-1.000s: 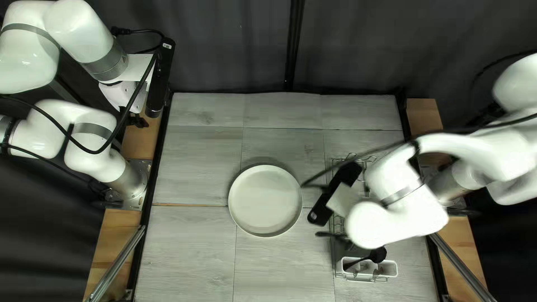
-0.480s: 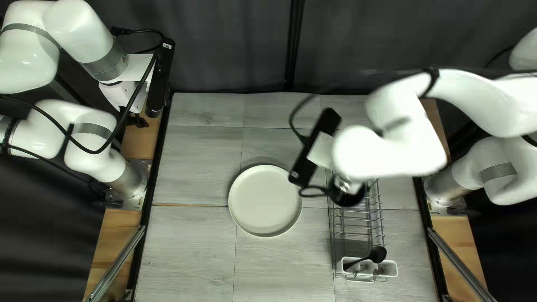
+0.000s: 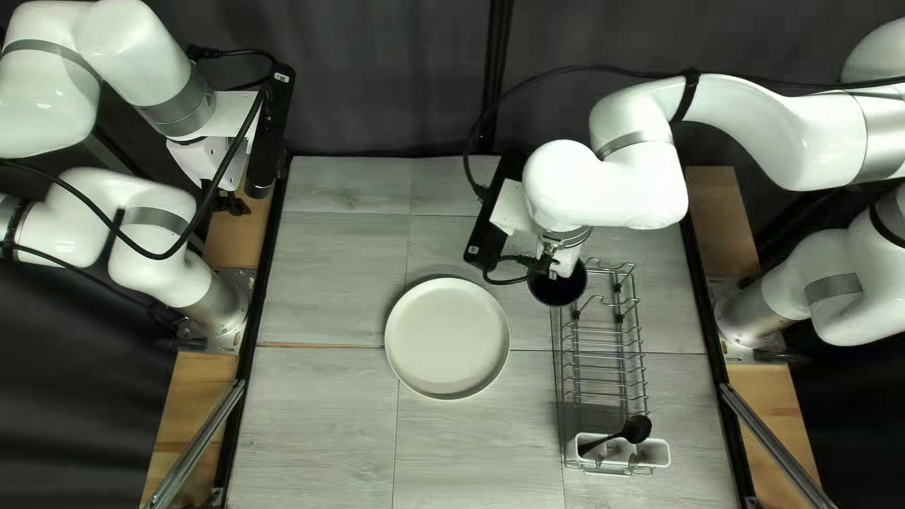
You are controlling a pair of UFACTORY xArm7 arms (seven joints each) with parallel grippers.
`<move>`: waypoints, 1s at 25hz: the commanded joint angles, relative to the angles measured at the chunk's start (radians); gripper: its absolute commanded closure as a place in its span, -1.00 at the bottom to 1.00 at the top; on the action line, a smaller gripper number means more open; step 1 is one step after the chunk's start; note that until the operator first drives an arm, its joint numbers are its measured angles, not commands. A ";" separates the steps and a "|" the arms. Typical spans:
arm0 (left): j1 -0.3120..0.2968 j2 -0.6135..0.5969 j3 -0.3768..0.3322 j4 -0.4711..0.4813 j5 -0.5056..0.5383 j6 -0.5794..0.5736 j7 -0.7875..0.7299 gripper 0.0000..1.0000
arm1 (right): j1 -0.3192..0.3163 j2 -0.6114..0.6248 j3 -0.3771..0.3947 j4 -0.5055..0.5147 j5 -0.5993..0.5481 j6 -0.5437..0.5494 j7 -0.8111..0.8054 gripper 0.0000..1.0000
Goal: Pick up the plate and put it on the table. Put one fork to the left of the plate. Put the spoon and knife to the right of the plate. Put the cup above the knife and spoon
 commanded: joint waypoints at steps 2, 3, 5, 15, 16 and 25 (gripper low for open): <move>0.000 0.000 0.000 0.000 0.000 0.000 0.000 -1.00 | -0.057 -0.015 -0.045 -0.068 0.003 -0.103 -0.199 1.00; 0.000 0.000 0.000 0.000 0.000 0.000 0.000 -1.00 | -0.065 -0.013 -0.052 -0.076 0.006 -0.120 -0.235 1.00; 0.000 0.000 0.000 0.000 0.000 0.000 0.000 -1.00 | -0.084 -0.011 -0.067 -0.090 0.016 -0.155 -0.305 1.00; 0.000 0.000 0.000 0.000 0.000 0.000 0.000 -1.00 | -0.132 0.021 -0.100 -0.127 0.040 -0.264 -0.441 1.00; 0.000 0.000 0.000 0.000 0.000 0.000 0.000 -1.00 | -0.132 0.021 -0.100 -0.127 0.040 -0.264 -0.441 1.00; 0.000 0.000 0.000 0.000 0.000 0.000 0.000 -1.00 | -0.195 0.056 -0.132 -0.185 0.101 -0.388 -0.689 1.00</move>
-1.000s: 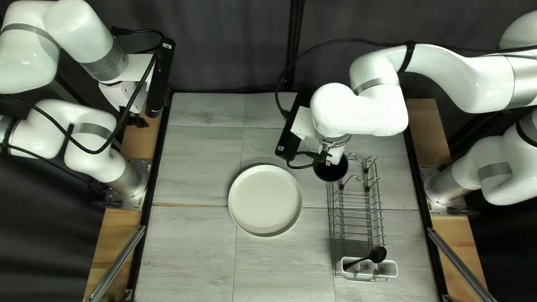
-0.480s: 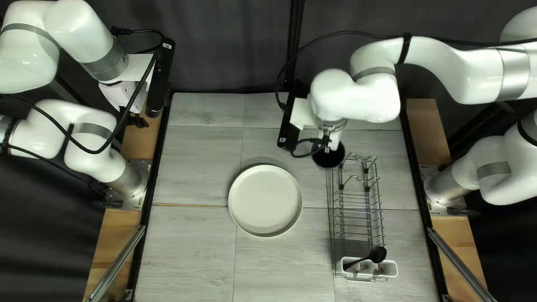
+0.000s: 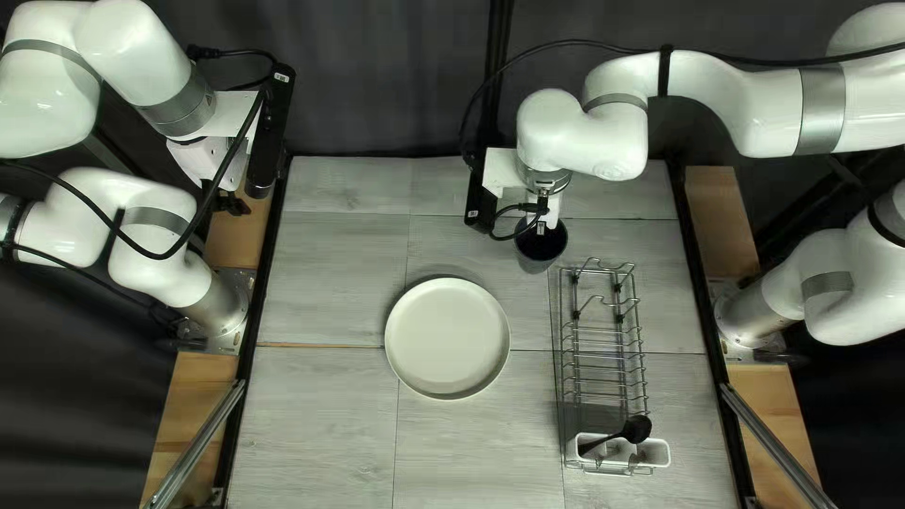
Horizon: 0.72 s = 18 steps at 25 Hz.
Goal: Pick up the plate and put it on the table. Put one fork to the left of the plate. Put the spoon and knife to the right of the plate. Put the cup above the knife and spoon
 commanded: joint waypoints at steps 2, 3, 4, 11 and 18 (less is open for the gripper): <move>0.000 0.000 0.000 0.000 0.000 0.000 0.000 -1.00 | -0.027 0.009 -0.013 -0.030 0.030 -0.054 -0.109 1.00; 0.000 0.000 0.000 0.000 0.000 0.000 0.000 -1.00 | -0.030 0.008 -0.013 -0.040 0.033 -0.070 -0.128 1.00; 0.000 0.000 0.000 0.000 0.000 0.000 0.000 -1.00 | -0.031 0.010 -0.014 -0.044 0.035 -0.081 -0.139 1.00; 0.000 0.000 0.000 0.000 0.000 0.000 0.000 -1.00 | -0.065 0.042 -0.032 -0.064 0.067 -0.143 -0.223 1.00; 0.000 0.000 0.000 0.000 0.000 0.000 0.000 -1.00 | -0.087 0.082 -0.039 -0.066 0.098 -0.188 -0.285 1.00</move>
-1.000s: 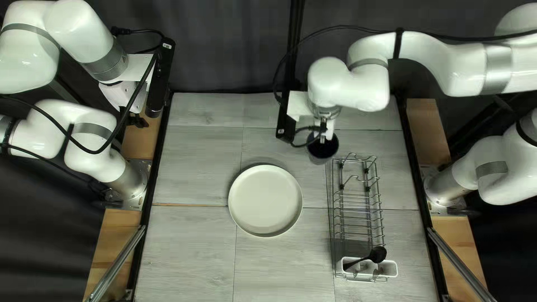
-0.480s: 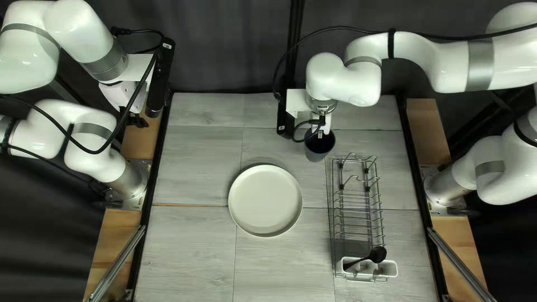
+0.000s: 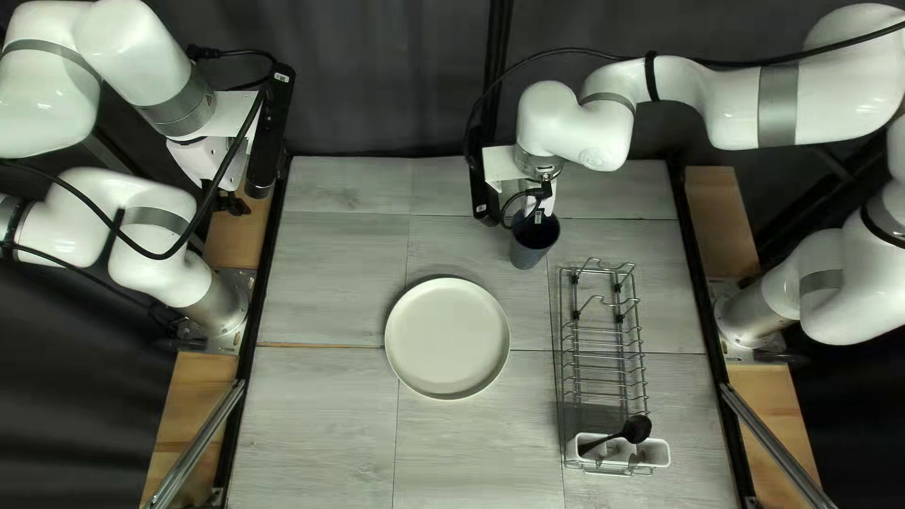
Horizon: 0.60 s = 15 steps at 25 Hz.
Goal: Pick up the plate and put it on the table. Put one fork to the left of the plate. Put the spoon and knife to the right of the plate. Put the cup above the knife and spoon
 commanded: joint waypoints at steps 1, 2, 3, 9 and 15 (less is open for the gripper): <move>0.000 0.000 0.000 0.000 0.000 0.000 0.000 -1.00 | -0.016 0.028 -0.005 0.000 0.022 -0.027 -0.039 1.00; 0.000 0.000 0.000 0.000 0.000 0.000 0.000 -1.00 | -0.021 0.039 -0.007 0.006 0.030 -0.029 -0.049 1.00; 0.000 0.000 0.000 0.000 0.000 0.000 0.000 -1.00 | -0.024 0.048 -0.007 0.010 0.034 -0.030 -0.054 1.00; 0.000 0.000 0.000 0.000 0.000 0.000 0.000 -1.00 | -0.040 0.092 -0.009 0.035 0.060 -0.030 -0.083 1.00; 0.000 0.000 0.000 0.000 0.000 0.000 0.000 -1.00 | -0.052 0.115 -0.012 0.043 0.074 -0.039 -0.101 0.89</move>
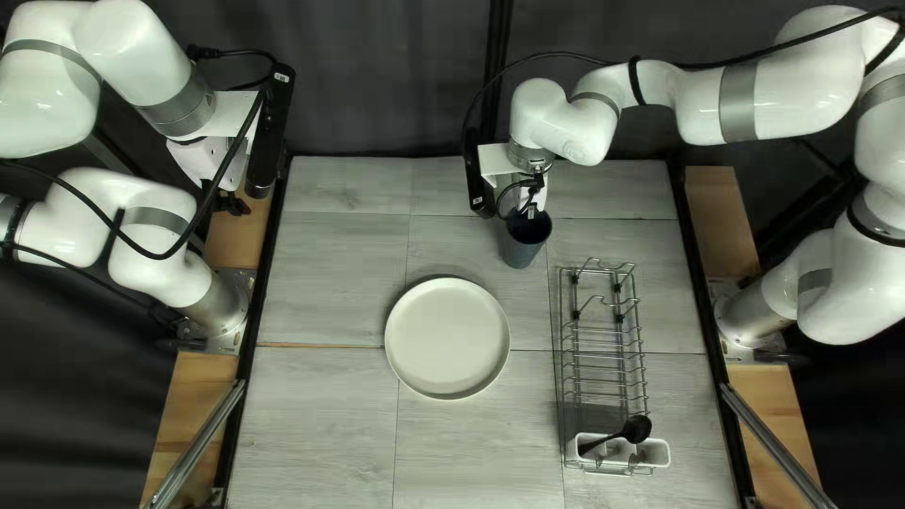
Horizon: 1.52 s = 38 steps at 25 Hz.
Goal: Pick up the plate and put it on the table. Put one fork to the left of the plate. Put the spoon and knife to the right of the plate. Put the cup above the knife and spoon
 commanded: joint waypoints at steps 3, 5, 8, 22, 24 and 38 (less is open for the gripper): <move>0.000 0.000 0.000 0.000 0.000 0.000 0.000 -1.00 | -0.005 0.007 -0.002 0.007 0.004 -0.001 -0.006 -1.00; 0.000 0.000 0.000 0.000 0.000 0.000 0.000 -1.00 | 0.004 -0.027 0.001 -0.003 -0.008 0.010 0.008 -1.00; 0.000 0.000 0.000 0.000 0.000 0.000 0.000 -1.00 | 0.023 -0.085 0.007 -0.023 -0.040 0.029 0.047 -1.00; 0.000 0.000 0.000 0.000 0.000 0.000 0.000 -1.00 | 0.190 -0.342 0.214 -0.026 -0.259 0.386 0.641 -1.00; 0.000 0.000 0.000 0.000 0.000 0.000 0.000 -1.00 | 0.227 -0.363 0.264 -0.035 -0.250 0.428 0.743 -1.00; 0.000 0.000 0.000 0.000 0.000 0.000 0.000 -1.00 | 0.408 -0.303 0.523 0.124 -0.219 0.633 1.122 -1.00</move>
